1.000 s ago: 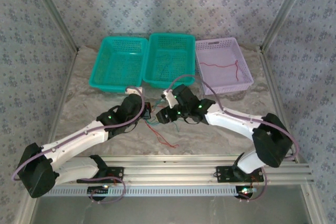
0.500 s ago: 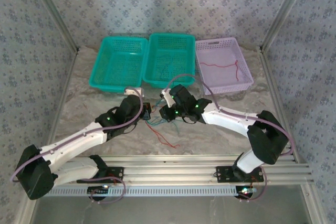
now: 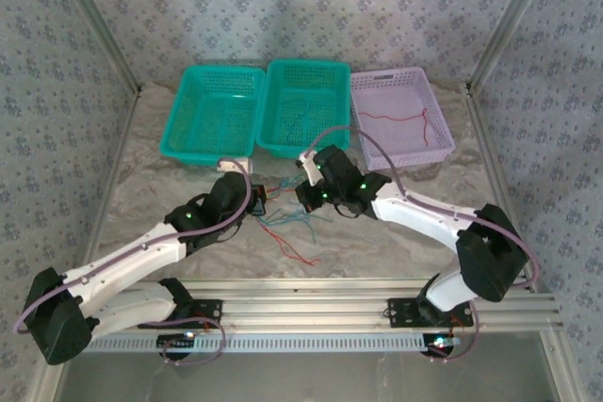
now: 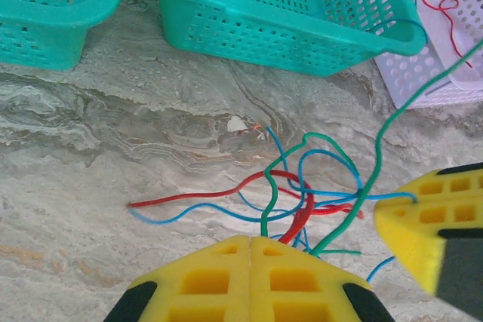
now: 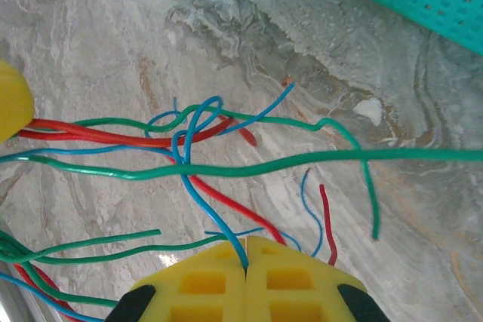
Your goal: Untangle the cables
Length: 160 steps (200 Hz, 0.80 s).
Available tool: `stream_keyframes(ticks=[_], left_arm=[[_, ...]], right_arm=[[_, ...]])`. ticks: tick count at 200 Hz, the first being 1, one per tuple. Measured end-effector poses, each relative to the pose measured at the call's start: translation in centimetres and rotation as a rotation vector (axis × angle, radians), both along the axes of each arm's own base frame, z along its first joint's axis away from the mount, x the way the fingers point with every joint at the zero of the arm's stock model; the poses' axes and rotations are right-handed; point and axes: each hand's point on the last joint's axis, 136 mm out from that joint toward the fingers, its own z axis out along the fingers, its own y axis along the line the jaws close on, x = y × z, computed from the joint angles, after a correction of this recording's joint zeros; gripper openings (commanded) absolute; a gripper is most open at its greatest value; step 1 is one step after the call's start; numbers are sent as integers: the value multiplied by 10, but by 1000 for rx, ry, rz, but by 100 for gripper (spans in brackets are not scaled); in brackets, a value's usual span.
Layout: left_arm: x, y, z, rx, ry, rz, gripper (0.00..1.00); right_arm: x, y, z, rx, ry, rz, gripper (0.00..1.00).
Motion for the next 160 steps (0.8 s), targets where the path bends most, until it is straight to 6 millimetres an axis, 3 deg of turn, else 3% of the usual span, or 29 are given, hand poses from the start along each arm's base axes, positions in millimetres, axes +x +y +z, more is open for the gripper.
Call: stream_keyframes(ticks=[63,160], left_arm=[[-5,15,-2,47,0,23,0],[-14,32,-10,84,8,45,0]], right_arm=[[17,-24,9,-4,-20,-81,0],[55,-102,36,50,-52,-359,0]])
